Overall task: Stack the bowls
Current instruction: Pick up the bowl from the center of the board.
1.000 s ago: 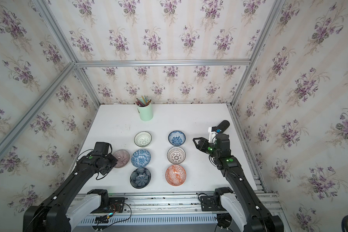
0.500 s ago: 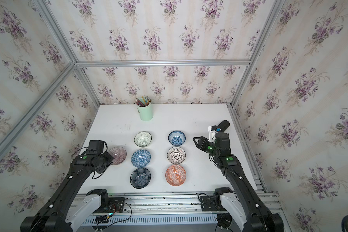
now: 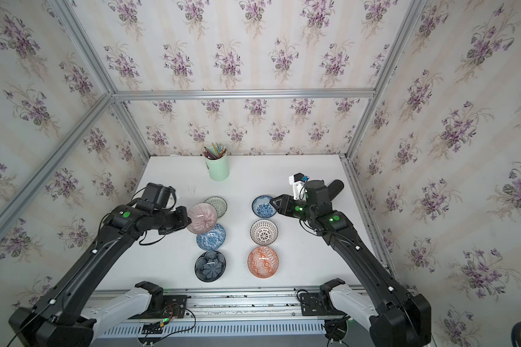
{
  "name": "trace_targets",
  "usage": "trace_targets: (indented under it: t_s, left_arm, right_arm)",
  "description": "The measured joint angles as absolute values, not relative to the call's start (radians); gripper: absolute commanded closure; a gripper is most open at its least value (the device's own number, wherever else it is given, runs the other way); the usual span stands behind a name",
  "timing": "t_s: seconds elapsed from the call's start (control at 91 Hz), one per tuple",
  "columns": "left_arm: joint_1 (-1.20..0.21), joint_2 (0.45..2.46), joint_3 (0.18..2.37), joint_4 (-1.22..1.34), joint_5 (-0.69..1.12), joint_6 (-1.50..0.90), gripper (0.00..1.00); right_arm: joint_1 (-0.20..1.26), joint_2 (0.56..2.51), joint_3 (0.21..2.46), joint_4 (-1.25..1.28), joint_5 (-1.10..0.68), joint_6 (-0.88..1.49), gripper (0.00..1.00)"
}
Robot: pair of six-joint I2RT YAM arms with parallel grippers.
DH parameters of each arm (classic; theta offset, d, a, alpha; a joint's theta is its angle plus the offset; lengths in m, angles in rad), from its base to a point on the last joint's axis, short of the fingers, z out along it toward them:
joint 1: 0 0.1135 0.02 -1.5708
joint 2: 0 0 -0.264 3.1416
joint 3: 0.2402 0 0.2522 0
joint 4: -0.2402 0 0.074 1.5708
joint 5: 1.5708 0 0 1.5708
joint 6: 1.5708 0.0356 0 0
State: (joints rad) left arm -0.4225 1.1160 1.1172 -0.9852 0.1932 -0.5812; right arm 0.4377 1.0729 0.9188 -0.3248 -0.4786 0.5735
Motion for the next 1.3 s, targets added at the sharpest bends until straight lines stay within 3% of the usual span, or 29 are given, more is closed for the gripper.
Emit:
trace_targets:
  t_s: [0.198,0.385,0.835,1.297]
  left_arm:
    - [-0.654,1.296,1.223,-0.987,0.133,-0.621,1.00]
    - [-0.734,1.384,1.287,-0.986,0.103,-0.630,1.00]
    - [-0.765,1.391,1.259,-0.944,0.124,-0.649,1.00]
    - [-0.766,1.386,1.222,-0.911,0.148,-0.656,1.00]
  right_arm:
    - [0.631,1.151,1.056,-0.447,-0.408,0.536,0.57]
    - [0.711,1.214,1.111,-0.522,-0.377,0.496,0.63]
    - [0.764,1.340,1.156,-0.604,-0.332,0.468,0.67]
    - [0.799,1.408,1.180,-0.656,-0.258,0.463,0.85]
